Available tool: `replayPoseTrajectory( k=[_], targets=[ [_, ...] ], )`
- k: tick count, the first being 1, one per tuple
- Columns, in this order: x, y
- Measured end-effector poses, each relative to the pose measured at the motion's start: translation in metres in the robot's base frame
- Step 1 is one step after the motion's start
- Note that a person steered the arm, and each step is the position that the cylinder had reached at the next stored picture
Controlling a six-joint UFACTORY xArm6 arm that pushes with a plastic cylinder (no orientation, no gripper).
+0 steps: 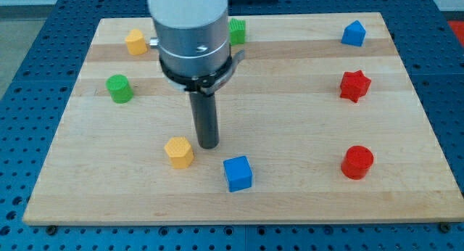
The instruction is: Place your arm to the left of the red star
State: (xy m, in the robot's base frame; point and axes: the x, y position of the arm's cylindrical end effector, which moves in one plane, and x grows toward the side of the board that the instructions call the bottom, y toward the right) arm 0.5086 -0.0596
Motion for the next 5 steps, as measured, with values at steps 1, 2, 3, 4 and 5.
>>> replayPoseTrajectory(
  k=[1,2,3,4,5],
  targets=[
    [0.0,-0.013],
    [0.002,-0.031],
    [0.012,-0.051],
    [0.025,-0.073],
    [0.024,-0.071]
  ],
)
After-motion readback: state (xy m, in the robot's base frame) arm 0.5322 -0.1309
